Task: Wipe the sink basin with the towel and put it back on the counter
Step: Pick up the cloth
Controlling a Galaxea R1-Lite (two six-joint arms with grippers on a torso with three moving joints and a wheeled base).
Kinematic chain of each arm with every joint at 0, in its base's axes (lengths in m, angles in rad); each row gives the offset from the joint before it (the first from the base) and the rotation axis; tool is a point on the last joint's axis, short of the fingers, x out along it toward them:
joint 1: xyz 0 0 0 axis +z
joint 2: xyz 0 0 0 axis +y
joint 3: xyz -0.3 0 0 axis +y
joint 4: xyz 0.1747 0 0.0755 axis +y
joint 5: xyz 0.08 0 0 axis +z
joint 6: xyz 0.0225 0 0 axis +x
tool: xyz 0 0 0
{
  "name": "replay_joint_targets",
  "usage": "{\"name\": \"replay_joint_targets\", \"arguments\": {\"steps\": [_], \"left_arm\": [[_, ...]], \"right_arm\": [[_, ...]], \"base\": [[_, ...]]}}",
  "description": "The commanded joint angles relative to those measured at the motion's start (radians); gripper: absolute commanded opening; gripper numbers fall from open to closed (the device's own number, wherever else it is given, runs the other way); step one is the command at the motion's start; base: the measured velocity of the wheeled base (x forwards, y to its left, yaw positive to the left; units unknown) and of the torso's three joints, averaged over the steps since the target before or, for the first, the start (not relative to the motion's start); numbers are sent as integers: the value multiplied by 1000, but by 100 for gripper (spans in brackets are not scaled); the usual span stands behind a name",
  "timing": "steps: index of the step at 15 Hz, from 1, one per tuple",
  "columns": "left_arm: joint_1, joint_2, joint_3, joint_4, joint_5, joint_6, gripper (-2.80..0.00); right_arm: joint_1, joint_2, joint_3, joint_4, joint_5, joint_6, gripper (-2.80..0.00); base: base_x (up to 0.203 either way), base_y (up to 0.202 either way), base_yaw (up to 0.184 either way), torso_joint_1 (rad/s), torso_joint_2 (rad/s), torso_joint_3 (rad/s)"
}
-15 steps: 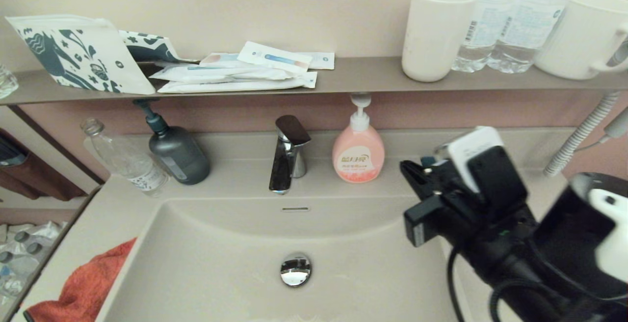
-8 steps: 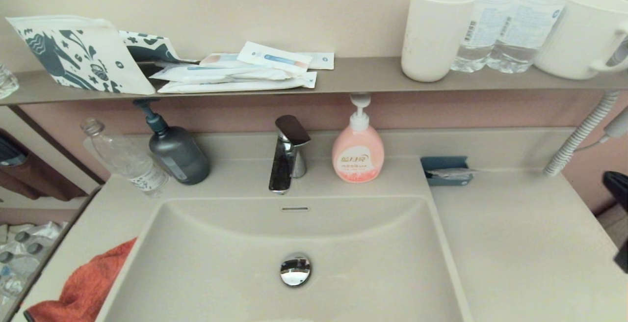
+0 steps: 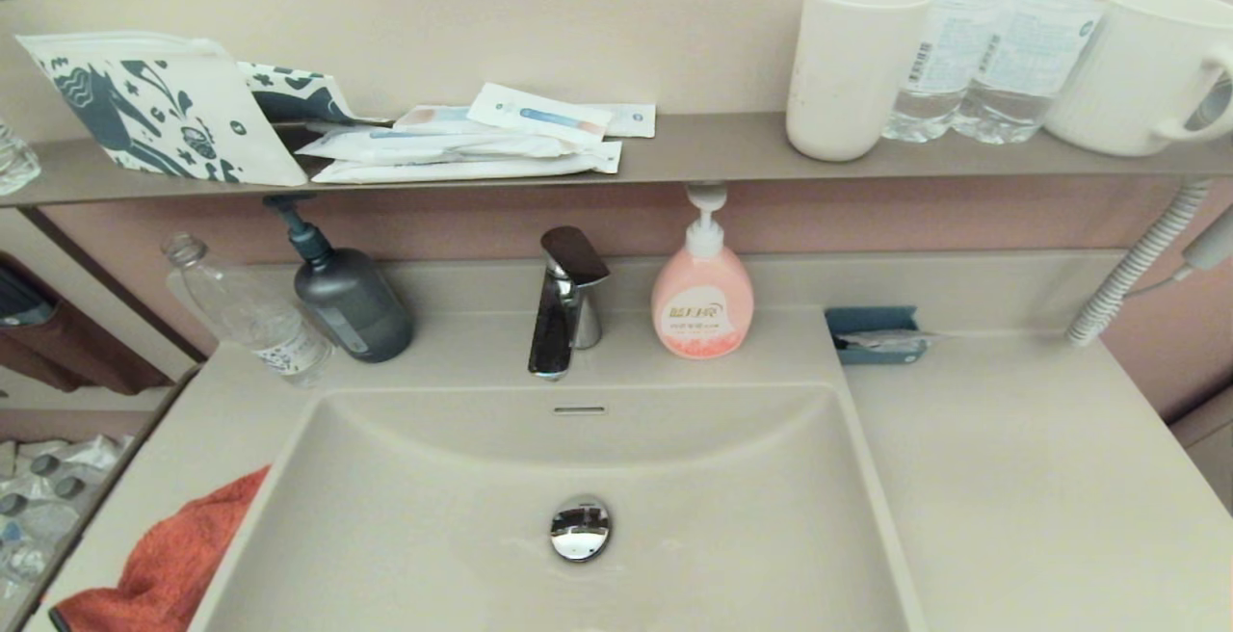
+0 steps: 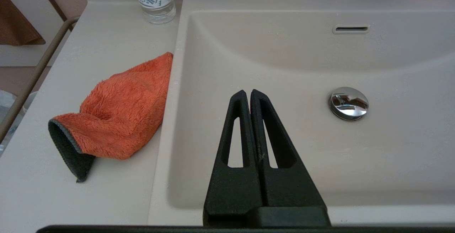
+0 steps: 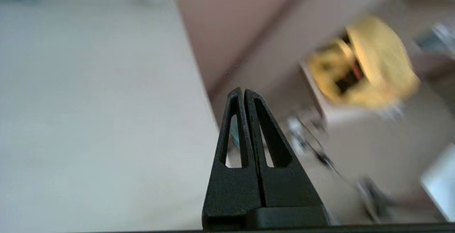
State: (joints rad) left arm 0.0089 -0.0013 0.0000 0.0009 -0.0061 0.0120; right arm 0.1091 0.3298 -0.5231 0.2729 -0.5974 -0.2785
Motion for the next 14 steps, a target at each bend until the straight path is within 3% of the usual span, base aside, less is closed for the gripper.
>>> {"name": "replay_joint_targets", "arguments": {"steps": [1,4,5,8,10,14], "left_arm": [[0,1,0,-1,0,0,-280],[0,1,0,0,0,0,-280],[0,1,0,0,-1,0,-280],[0,1,0,1,0,0,-280],[0,1,0,1,0,0,-280],[0,1,0,1,0,0,-280]], "right_arm": [[-77,-55,-8,57,4,-2,-280],[-91,-137,59,66,80,13,-280],[-93,-169,96,55,144,46,-280],[-100,-265,225,-61,422,245,-280],[-101,-328,291,-103,535,296,-280],[-103,-330,454,-182,570,297,-280]], "base": [[0,0,0,0,0,0],[0,0,0,0,0,0],[0,0,0,0,0,0],[0,0,0,0,0,0],[0,0,0,0,0,0],[0,0,0,0,0,0]]}}
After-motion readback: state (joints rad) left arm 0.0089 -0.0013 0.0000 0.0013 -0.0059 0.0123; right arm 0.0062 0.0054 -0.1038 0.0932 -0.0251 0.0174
